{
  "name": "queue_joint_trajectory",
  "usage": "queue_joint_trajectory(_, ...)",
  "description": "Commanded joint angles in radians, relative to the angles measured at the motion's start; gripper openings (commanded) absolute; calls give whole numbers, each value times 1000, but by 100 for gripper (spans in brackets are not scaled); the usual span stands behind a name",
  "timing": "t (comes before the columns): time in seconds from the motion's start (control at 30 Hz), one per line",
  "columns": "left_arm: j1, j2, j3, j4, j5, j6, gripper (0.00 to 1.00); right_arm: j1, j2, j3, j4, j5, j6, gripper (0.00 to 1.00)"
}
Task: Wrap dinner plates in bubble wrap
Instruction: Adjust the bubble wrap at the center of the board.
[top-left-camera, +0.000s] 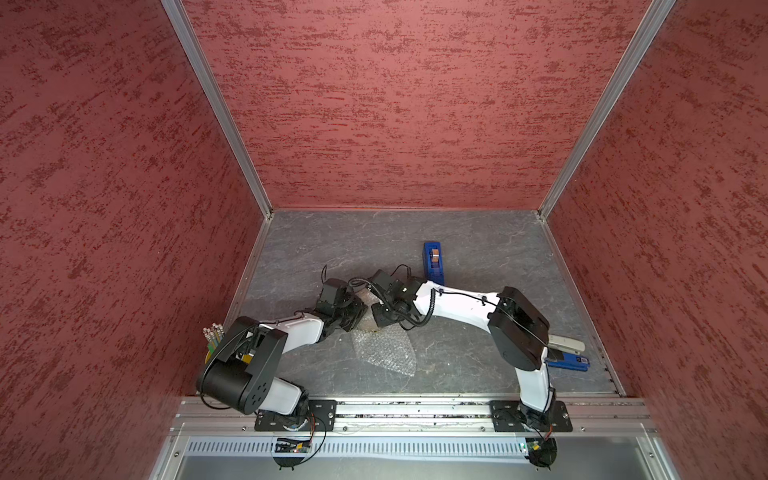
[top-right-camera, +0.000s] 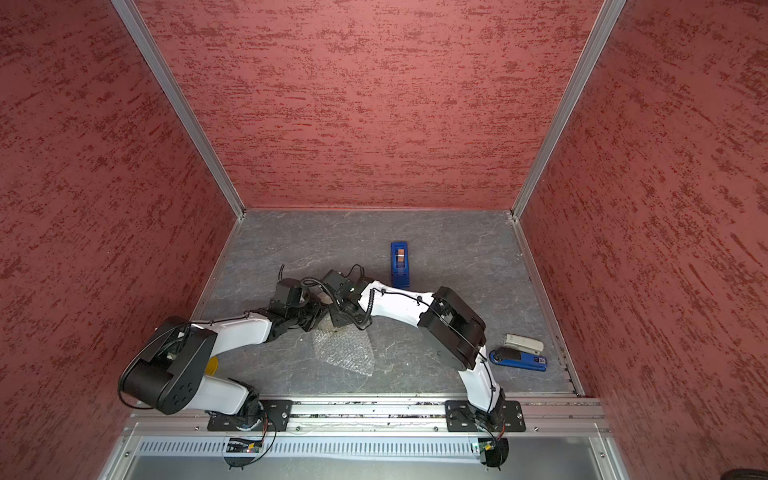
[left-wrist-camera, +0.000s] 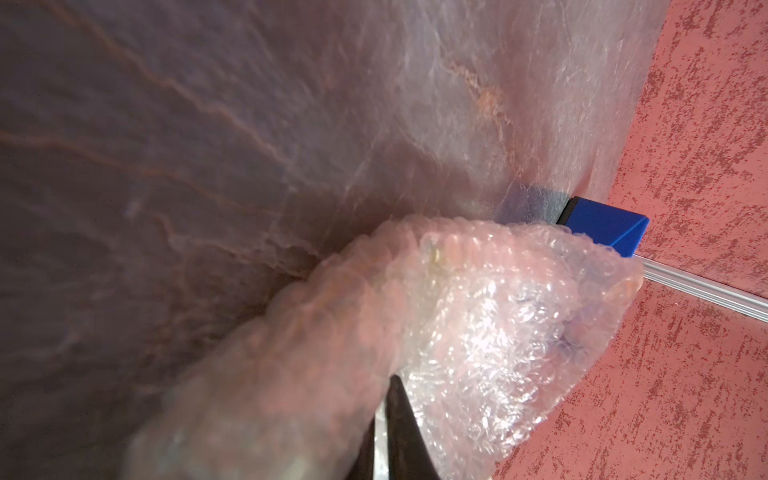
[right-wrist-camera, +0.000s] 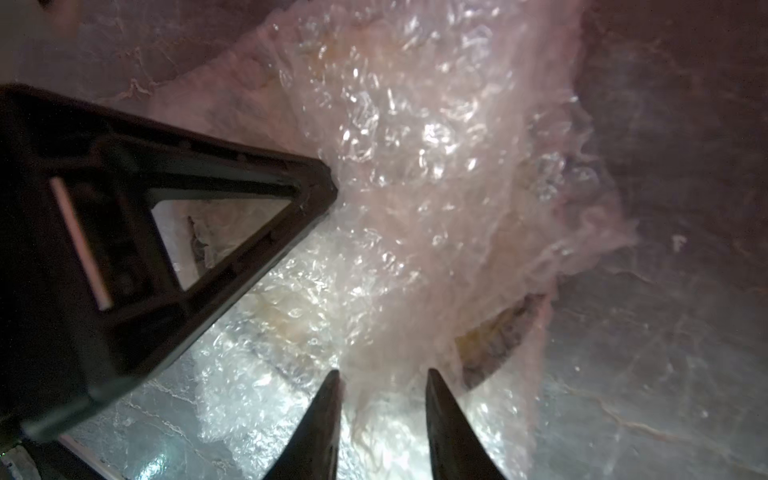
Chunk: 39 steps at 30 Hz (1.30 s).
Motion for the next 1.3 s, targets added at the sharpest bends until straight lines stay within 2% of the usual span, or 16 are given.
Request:
queue_joint_trajectory(0.0,-4,-5,-7,-57,-17,18,12,13,18,18,-19,6,3,41)
queue_joint_trajectory(0.07,-5,0,-10,-52,-16,18,12,22,21,18,-20,2,2,40)
queue_joint_trajectory(0.17,-5,6,-16,-41,-16,14,12,29,25,14,-30,6,5,30)
queue_joint_trajectory(0.33,-5,6,-19,-40,-14,18,12,29,35,0,-49,32,15,31)
queue_joint_trajectory(0.37,-5,5,-17,-42,-14,22,11,29,38,0,-54,39,18,27)
queue_joint_trajectory(0.43,-5,1,-12,-52,-14,33,11,29,36,2,-57,46,24,11)
queue_joint_trajectory(0.5,-5,-8,-5,-61,-15,50,12,29,17,-4,-36,33,30,1)
queue_joint_trajectory(0.53,-5,-18,0,-73,-18,60,13,29,7,-4,-26,20,33,0)
queue_joint_trajectory(0.67,-12,-84,24,-143,-38,102,19,27,-35,-10,5,-51,55,0)
queue_joint_trajectory(0.77,-17,-140,37,-189,-49,129,29,23,-70,-44,72,-147,96,0)
queue_joint_trajectory(0.83,-20,-169,43,-212,-54,137,32,17,-90,-87,142,-233,129,0)
queue_joint_trajectory(0.93,-29,-189,51,-226,-53,135,32,-5,-111,-195,271,-352,193,0)
queue_joint_trajectory(1.03,-72,-199,65,-231,-67,136,31,-33,-100,-297,355,-421,269,0)
queue_joint_trajectory(1.13,-128,-185,81,-226,-89,140,29,-54,-107,-371,429,-437,316,0)
queue_joint_trajectory(1.27,-146,-139,55,-166,-86,99,21,-72,-112,-414,484,-444,351,0)
